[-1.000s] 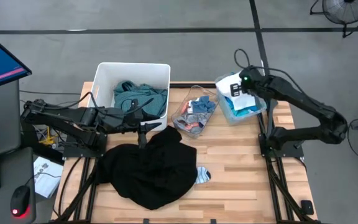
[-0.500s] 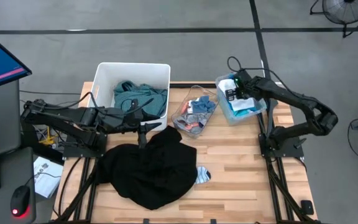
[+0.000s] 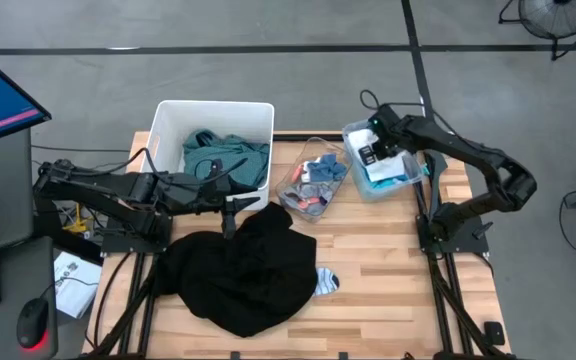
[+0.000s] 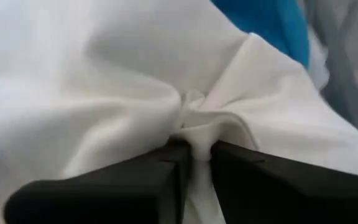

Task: Pick & Place Cloths
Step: Put the white shorts into the right transparent bin, then put the black jacket into the white bin

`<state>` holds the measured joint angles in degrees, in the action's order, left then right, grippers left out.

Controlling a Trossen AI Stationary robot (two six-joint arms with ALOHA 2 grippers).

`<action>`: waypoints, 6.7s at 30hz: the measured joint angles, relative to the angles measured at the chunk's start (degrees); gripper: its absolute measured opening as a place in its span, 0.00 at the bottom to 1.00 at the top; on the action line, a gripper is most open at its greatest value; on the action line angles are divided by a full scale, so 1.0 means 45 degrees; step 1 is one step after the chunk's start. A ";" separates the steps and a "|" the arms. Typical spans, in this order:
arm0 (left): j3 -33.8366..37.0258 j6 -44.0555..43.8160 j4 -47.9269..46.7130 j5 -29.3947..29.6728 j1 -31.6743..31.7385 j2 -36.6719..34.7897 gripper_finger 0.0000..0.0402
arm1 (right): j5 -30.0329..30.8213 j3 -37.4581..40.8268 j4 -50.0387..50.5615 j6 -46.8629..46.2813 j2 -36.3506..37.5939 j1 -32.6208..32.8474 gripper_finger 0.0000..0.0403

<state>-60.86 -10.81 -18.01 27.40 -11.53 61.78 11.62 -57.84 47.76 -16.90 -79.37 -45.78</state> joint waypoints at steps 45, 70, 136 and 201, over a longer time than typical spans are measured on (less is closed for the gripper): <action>0.0001 -0.0008 -0.0066 0.0000 0.0000 0.0000 0.25 | -0.2608 -0.1589 0.0620 1.2945 -0.4103 -0.0189 0.00; 0.0004 -0.0024 -0.0294 -0.0001 -0.0005 0.0000 0.25 | -0.3890 -0.0696 -0.1261 1.2349 -0.4313 -0.0782 0.00; 0.0005 0.0335 -0.0273 0.0000 0.0019 0.0000 0.25 | -0.0549 -0.2537 0.2902 1.0978 0.1073 -0.0840 0.13; 0.6249 -0.3735 0.5351 -0.3193 -0.2273 0.5431 0.05 | -0.2906 -0.3484 0.0955 -0.7820 -0.3012 1.7357 0.50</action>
<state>-32.74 -27.62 6.07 13.03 -21.76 86.22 -1.45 -73.52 52.05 -52.09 -92.92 32.33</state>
